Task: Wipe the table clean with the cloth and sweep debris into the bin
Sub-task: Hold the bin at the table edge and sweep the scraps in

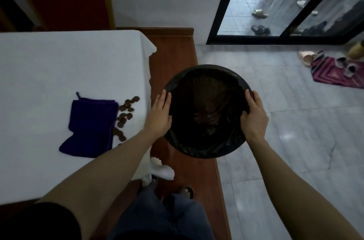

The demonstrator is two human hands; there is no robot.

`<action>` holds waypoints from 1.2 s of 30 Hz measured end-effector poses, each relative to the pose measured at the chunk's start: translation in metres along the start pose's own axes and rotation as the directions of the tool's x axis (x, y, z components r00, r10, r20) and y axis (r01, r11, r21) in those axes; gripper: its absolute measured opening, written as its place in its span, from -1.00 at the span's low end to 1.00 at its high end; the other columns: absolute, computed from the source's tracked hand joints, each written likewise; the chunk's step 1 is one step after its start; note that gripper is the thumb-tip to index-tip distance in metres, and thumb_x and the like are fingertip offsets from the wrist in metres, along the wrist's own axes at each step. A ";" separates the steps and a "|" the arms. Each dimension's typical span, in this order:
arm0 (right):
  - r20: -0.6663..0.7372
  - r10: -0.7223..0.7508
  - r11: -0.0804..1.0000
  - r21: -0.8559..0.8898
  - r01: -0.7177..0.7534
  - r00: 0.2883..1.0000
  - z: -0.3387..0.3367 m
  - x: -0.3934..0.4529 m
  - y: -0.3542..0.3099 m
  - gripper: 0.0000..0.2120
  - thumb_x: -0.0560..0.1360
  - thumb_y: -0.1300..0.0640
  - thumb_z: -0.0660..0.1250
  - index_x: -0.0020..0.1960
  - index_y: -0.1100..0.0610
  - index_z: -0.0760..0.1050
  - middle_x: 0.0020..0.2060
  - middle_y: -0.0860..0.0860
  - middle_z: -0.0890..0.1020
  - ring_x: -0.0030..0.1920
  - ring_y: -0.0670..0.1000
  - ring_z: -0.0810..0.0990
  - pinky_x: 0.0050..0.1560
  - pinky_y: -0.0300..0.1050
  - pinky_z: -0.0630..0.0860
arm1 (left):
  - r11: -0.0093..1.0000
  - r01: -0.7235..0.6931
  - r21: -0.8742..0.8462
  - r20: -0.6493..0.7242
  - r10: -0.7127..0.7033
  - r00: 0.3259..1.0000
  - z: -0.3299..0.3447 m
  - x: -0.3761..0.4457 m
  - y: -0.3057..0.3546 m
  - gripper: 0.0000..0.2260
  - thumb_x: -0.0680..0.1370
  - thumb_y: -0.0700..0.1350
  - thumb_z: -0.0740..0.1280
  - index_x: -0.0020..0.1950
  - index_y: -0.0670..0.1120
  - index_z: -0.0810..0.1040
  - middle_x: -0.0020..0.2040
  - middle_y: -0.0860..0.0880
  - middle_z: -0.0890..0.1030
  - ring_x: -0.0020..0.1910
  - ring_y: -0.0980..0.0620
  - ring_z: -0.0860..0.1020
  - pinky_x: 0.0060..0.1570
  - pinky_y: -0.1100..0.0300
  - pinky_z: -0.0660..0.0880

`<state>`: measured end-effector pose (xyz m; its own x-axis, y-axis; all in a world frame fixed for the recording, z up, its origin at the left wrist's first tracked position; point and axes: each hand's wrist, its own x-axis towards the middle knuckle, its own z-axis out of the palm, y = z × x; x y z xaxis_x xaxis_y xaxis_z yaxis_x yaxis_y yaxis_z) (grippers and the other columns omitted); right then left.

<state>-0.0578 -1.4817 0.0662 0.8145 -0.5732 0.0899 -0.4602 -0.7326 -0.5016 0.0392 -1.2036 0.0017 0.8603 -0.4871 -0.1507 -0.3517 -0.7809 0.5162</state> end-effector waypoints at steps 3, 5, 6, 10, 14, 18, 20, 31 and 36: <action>-0.017 0.009 1.000 -0.011 -0.009 1.000 0.000 -0.015 -0.014 -0.32 0.52 0.38 0.19 0.56 -0.06 0.24 0.55 -0.01 0.25 0.44 0.09 0.38 0.35 0.05 0.41 | 0.995 -0.097 0.005 -0.070 0.097 0.993 -0.027 -0.020 -0.018 -0.37 0.65 -0.08 0.21 0.64 -0.09 -0.03 0.64 -0.11 -0.07 0.61 -0.15 -0.02 0.57 -0.03 0.01; -0.025 0.008 1.000 -0.028 -0.009 1.000 0.002 -0.026 -0.020 -0.33 0.52 0.37 0.20 0.56 -0.04 0.24 0.55 0.00 0.26 0.44 0.11 0.39 0.32 0.09 0.43 | 0.995 -0.096 0.027 -0.134 0.099 0.986 -0.048 -0.036 -0.037 -0.42 0.65 -0.02 0.15 0.63 -0.09 0.04 0.64 -0.11 0.00 0.61 -0.13 0.00 0.56 -0.05 0.00; -0.028 0.010 0.999 -0.034 -0.011 1.000 0.004 -0.032 -0.022 -0.33 0.52 0.37 0.20 0.56 -0.04 0.25 0.55 0.00 0.26 0.43 0.11 0.39 0.32 0.11 0.44 | 0.996 -0.080 0.042 -0.170 0.086 0.982 -0.057 -0.045 -0.050 -0.44 0.66 -0.02 0.13 0.63 -0.09 0.07 0.64 -0.11 0.03 0.61 -0.12 0.00 0.56 -0.06 0.00; -0.038 0.039 0.998 -0.053 -0.041 0.999 0.011 -0.056 -0.026 -0.35 0.52 0.37 0.21 0.55 -0.01 0.27 0.54 0.04 0.28 0.42 0.15 0.41 0.27 0.16 0.47 | 0.993 0.059 0.102 -0.312 -0.024 0.950 -0.078 -0.087 -0.109 -0.47 0.63 0.06 0.06 0.59 -0.08 0.22 0.60 -0.14 0.17 0.59 -0.19 0.11 0.52 -0.21 0.11; -0.019 0.076 0.993 -0.088 -0.077 0.997 0.021 -0.074 -0.035 -0.37 0.53 0.34 0.20 0.56 -0.01 0.26 0.55 0.03 0.27 0.42 0.15 0.41 0.23 0.14 0.48 | 0.964 0.157 0.214 -0.245 -0.103 0.964 -0.077 -0.113 -0.152 -0.38 0.58 0.22 0.00 0.59 0.00 0.23 0.60 -0.16 0.18 0.57 -0.27 0.14 0.47 -0.32 0.08; -0.013 0.066 0.993 -0.102 -0.067 0.998 0.028 -0.083 -0.044 -0.37 0.53 0.34 0.20 0.56 0.00 0.26 0.54 0.05 0.27 0.38 0.19 0.45 0.18 0.15 0.51 | 0.940 0.261 0.220 -0.172 -0.225 0.959 -0.072 -0.116 -0.162 -0.29 0.51 0.38 -0.11 0.62 0.11 0.14 0.63 -0.13 0.07 0.59 -0.28 -0.01 0.45 -0.38 -0.01; -0.020 0.061 0.994 -0.094 -0.062 0.998 0.030 -0.085 -0.047 -0.38 0.54 0.34 0.20 0.55 0.01 0.27 0.54 0.06 0.28 0.35 0.21 0.48 0.16 0.15 0.52 | 0.942 0.271 0.197 -0.174 -0.239 0.955 -0.068 -0.115 -0.158 -0.23 0.48 0.43 -0.12 0.62 0.11 0.10 0.64 -0.14 0.03 0.60 -0.28 -0.04 0.48 -0.36 0.01; 0.069 0.024 0.996 -0.090 -0.018 0.997 0.041 -0.077 -0.048 -0.39 0.56 0.29 0.22 0.56 -0.02 0.24 0.55 0.03 0.26 0.38 0.19 0.45 0.24 0.14 0.48 | 0.949 0.307 0.071 -0.298 -0.274 0.914 -0.034 -0.126 -0.121 -0.49 0.63 -0.02 0.21 0.58 -0.06 0.26 0.59 -0.22 0.17 0.58 -0.22 0.14 0.45 -0.25 0.26; 0.104 0.007 0.998 -0.064 -0.001 0.995 0.045 -0.071 -0.049 -0.37 0.54 0.30 0.21 0.56 -0.04 0.24 0.55 0.02 0.26 0.40 0.16 0.43 0.25 0.13 0.48 | 0.949 0.314 0.005 -0.368 -0.290 0.883 -0.026 -0.129 -0.105 -0.53 0.61 -0.22 0.26 0.53 -0.16 0.34 0.57 -0.20 0.24 0.57 -0.17 0.20 0.49 -0.15 0.22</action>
<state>-0.0774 -1.3885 0.0452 0.8434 -0.5373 -0.0035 -0.4824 -0.7543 -0.4454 -0.0250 -1.0490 -0.0108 0.9979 -0.0592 0.0276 -0.0653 -0.8966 0.4381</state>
